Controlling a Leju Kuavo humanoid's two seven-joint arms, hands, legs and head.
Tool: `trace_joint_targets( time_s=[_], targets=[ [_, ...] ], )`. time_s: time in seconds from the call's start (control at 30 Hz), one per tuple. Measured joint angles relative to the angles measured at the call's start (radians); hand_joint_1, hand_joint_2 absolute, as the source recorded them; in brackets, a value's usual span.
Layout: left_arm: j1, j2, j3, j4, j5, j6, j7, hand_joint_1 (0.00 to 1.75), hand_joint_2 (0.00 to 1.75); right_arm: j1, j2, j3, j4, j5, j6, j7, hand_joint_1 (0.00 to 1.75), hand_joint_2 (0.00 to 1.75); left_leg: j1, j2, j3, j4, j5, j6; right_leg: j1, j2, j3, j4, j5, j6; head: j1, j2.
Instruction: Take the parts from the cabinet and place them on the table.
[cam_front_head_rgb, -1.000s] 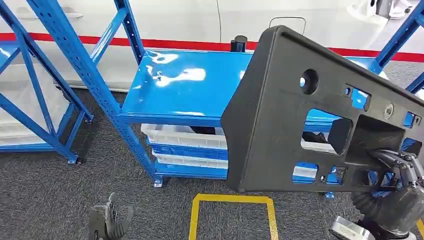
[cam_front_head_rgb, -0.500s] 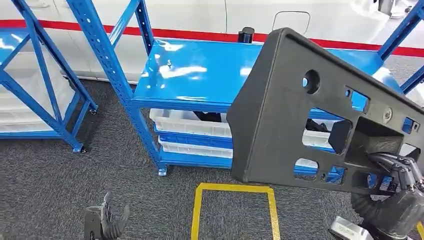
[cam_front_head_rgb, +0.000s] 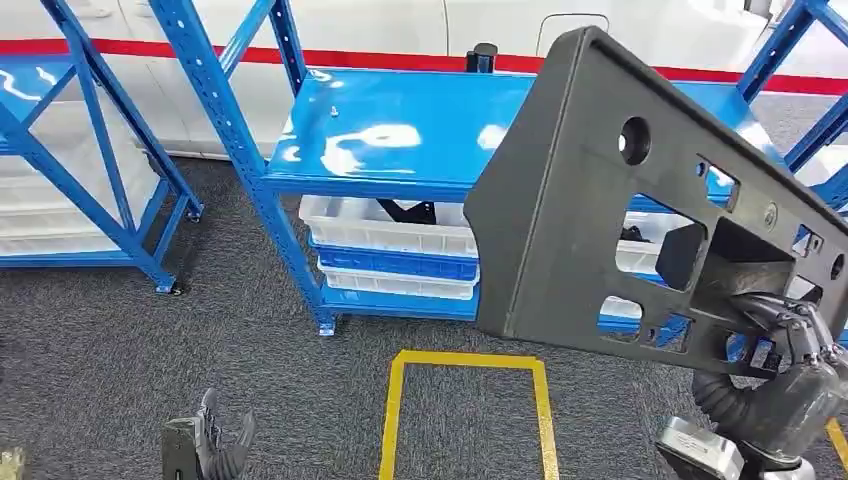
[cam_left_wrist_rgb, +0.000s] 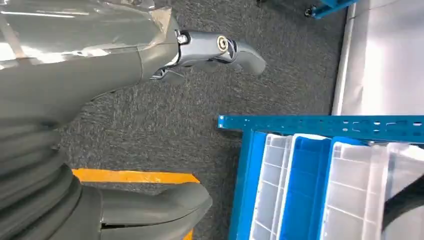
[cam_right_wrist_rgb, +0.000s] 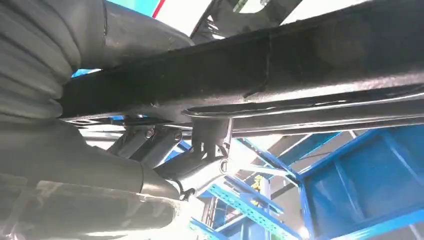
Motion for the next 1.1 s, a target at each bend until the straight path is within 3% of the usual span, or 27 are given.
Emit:
trace_joint_targets(
  time_s=[0.03,0.1,0.17,0.23,0.27,0.3,0.33,0.37,0.4,0.43,0.47,0.5,0.53,0.63,0.67,0.7,0.73,0.8,0.83,0.87,0.9,0.97,1.0,1.03,1.07,1.1],
  targets=[
    [0.003,0.0,0.0,-0.003,0.0,0.0,0.0,0.0,1.75,-0.003,0.0,0.0,0.0,0.0,0.0,0.0,1.69,1.75,-0.007,-0.003,-0.012,0.015,0.022,0.011,0.004,-0.001,-0.001,0.001,0.005,0.008,0.003,0.0],
    [0.004,0.001,0.0,-0.005,0.0,0.001,0.0,0.0,1.75,-0.005,0.0,0.002,0.0,0.0,0.0,0.0,1.69,1.75,-0.013,-0.002,-0.02,0.011,0.019,0.02,0.002,-0.001,-0.006,0.0,0.015,0.023,0.002,0.0],
    [0.003,0.001,0.0,-0.012,0.0,0.003,0.0,0.0,1.75,-0.005,-0.001,0.002,0.0,0.0,0.0,0.0,1.69,1.75,-0.007,0.002,-0.03,-0.002,0.041,0.045,0.007,0.0,-0.016,0.001,0.022,0.036,0.003,0.0],
    [0.003,0.002,0.001,-0.015,-0.001,0.004,0.0,0.0,1.75,-0.006,-0.001,0.005,0.001,0.0,0.0,0.0,1.69,1.75,-0.008,0.007,-0.054,-0.001,0.06,0.061,0.003,0.002,-0.062,0.09,-0.061,0.02,0.005,0.0],
    [0.004,0.002,0.002,-0.015,-0.001,0.006,0.0,0.0,1.75,-0.005,-0.002,0.006,0.001,-0.001,0.0,0.0,1.69,1.75,-0.008,0.007,-0.066,-0.001,0.068,0.06,0.003,0.002,-0.086,0.16,-0.102,0.015,0.008,0.0],
    [0.006,0.002,0.002,-0.015,-0.001,0.007,0.002,0.0,1.75,-0.005,-0.003,0.007,0.002,-0.007,0.0,0.0,1.69,1.75,-0.01,0.008,-0.082,-0.001,0.079,0.061,0.003,0.002,-0.116,0.25,-0.144,0.015,0.007,0.0],
    [0.008,0.002,0.002,-0.017,0.0,0.011,0.002,0.0,1.75,-0.005,-0.003,0.008,0.005,-0.014,0.0,0.0,1.69,1.75,-0.012,0.009,-0.097,0.0,0.089,0.061,0.002,0.002,-0.129,0.313,-0.165,0.021,0.007,0.0],
    [0.013,0.002,0.002,-0.021,0.0,0.016,0.002,0.0,1.75,-0.005,-0.004,0.008,0.009,-0.022,0.0,0.0,1.69,1.75,-0.012,0.009,-0.109,0.0,0.098,0.06,0.002,0.002,-0.116,0.32,-0.16,0.03,0.007,0.0],
    [0.017,0.003,0.002,-0.026,0.0,0.018,0.002,0.0,1.75,-0.007,-0.005,0.009,0.012,-0.026,0.0,0.0,1.69,1.75,-0.012,0.009,-0.118,0.001,0.106,0.058,0.002,0.002,-0.086,0.29,-0.142,0.039,0.008,0.0],
    [0.024,0.004,0.002,-0.035,0.0,0.024,0.003,0.0,1.75,-0.011,-0.005,0.01,0.016,-0.031,0.0,0.0,1.69,1.75,-0.012,0.009,-0.128,0.001,0.114,0.056,0.002,0.002,-0.026,0.207,-0.111,0.05,0.007,0.0],
    [0.031,0.005,0.003,-0.045,-0.001,0.03,0.005,0.0,1.75,-0.014,-0.005,0.012,0.019,-0.035,0.0,0.0,1.69,1.75,-0.012,0.009,-0.134,0.001,0.121,0.052,0.002,0.002,0.039,0.111,-0.088,0.054,0.007,0.0],
    [0.037,0.005,0.005,-0.057,-0.003,0.036,0.01,0.0,1.75,-0.018,-0.005,0.014,0.021,-0.04,0.0,0.0,1.69,1.75,-0.012,0.008,-0.136,0.002,0.129,0.048,0.003,0.002,0.108,0.012,-0.085,0.047,0.007,0.0],
    [0.043,0.006,0.007,-0.07,-0.005,0.038,0.013,0.0,1.75,-0.023,-0.005,0.016,0.024,-0.042,0.0,0.0,1.69,1.75,-0.017,0.007,-0.142,0.003,0.135,0.041,0.01,0.002,0.148,-0.049,-0.101,0.035,0.008,0.0],
    [0.056,0.011,0.011,-0.092,-0.009,0.048,0.023,0.0,1.75,-0.03,-0.006,0.02,0.035,-0.056,0.0,0.01,1.69,1.75,-0.016,0.007,-0.141,-0.003,0.157,0.023,0.018,0.004,0.119,-0.036,-0.087,0.017,0.005,0.0],
    [0.061,0.013,0.015,-0.097,-0.009,0.049,0.023,0.0,1.75,-0.031,-0.006,0.023,0.042,-0.064,0.0,0.014,1.69,1.75,-0.017,0.005,-0.144,-0.004,0.164,0.016,0.005,0.003,0.11,-0.042,-0.074,0.002,0.004,0.0],
    [0.065,0.013,0.016,-0.099,-0.008,0.051,0.024,0.0,1.75,-0.036,-0.006,0.027,0.047,-0.08,0.0,0.016,1.69,1.75,-0.012,0.002,-0.159,0.013,0.134,0.011,-0.002,0.0,0.105,-0.042,-0.065,-0.008,0.003,0.0],
    [0.071,0.015,0.018,-0.101,-0.006,0.053,0.024,0.0,1.75,-0.04,-0.006,0.031,0.052,-0.1,0.0,0.019,1.69,1.75,-0.01,0.002,-0.173,0.056,0.077,0.007,-0.002,0.0,0.095,-0.041,-0.055,-0.023,-0.002,0.0],
    [0.079,0.016,0.029,-0.106,-0.001,0.06,0.025,0.0,1.75,-0.041,-0.008,0.038,0.065,-0.143,0.0,0.018,1.69,1.75,-0.009,0.002,-0.22,0.212,-0.037,-0.004,0.0,-0.001,0.077,-0.04,-0.036,-0.027,-0.003,0.0],
    [0.082,0.016,0.032,-0.108,-0.001,0.06,0.025,0.0,1.75,-0.041,-0.01,0.043,0.071,-0.154,0.0,0.017,1.69,1.75,-0.008,0.002,-0.236,0.279,-0.061,-0.008,0.001,-0.001,0.065,-0.038,-0.028,-0.025,-0.004,0.0],
    [0.083,0.016,0.032,-0.109,-0.001,0.062,0.025,0.0,1.75,-0.039,-0.01,0.046,0.078,-0.161,0.0,0.015,1.69,1.75,-0.007,0.002,-0.236,0.311,-0.058,-0.009,0.001,-0.001,0.053,-0.034,-0.021,-0.021,-0.003,0.0],
    [0.083,0.016,0.032,-0.111,-0.001,0.063,0.025,0.0,1.75,-0.039,-0.011,0.048,0.083,-0.166,0.0,0.013,1.69,1.75,-0.005,0.002,-0.213,0.294,-0.038,-0.009,0.001,0.0,0.042,-0.029,-0.017,-0.019,-0.004,0.0],
    [0.083,0.016,0.034,-0.117,-0.001,0.064,0.024,0.0,1.75,-0.039,-0.012,0.05,0.09,-0.17,0.0,0.011,1.69,1.75,-0.001,0.003,-0.098,0.134,0.024,-0.007,0.0,0.0,0.025,-0.015,-0.014,-0.014,-0.004,0.0],
    [0.082,0.016,0.037,-0.12,-0.002,0.066,0.024,0.0,1.75,-0.039,-0.014,0.053,0.094,-0.174,0.0,0.011,1.69,1.75,0.0,0.002,-0.032,0.036,0.034,-0.003,0.001,-0.001,0.02,-0.007,-0.012,-0.012,-0.004,0.0],
    [0.078,0.015,0.04,-0.12,-0.003,0.066,0.024,0.0,1.75,-0.039,-0.015,0.057,0.096,-0.178,0.0,0.011,1.69,1.75,-0.004,0.0,-0.012,0.001,0.014,0.002,0.007,-0.001,0.011,-0.003,-0.01,-0.007,-0.003,0.0],
    [0.078,0.015,0.042,-0.121,-0.005,0.064,0.024,0.0,1.75,-0.042,-0.017,0.062,0.099,-0.181,0.0,0.011,1.69,1.75,-0.007,0.0,-0.021,0.007,0.027,0.012,0.008,-0.002,0.01,-0.002,-0.004,0.001,0.0,0.0],
    [0.079,0.015,0.045,-0.12,-0.008,0.058,0.023,0.0,1.75,-0.042,-0.017,0.069,0.101,-0.182,0.0,0.011,1.69,1.75,-0.011,0.0,-0.026,0.004,0.027,0.014,0.007,-0.002,0.008,-0.001,0.0,0.008,-0.003,0.0]
  ],
)
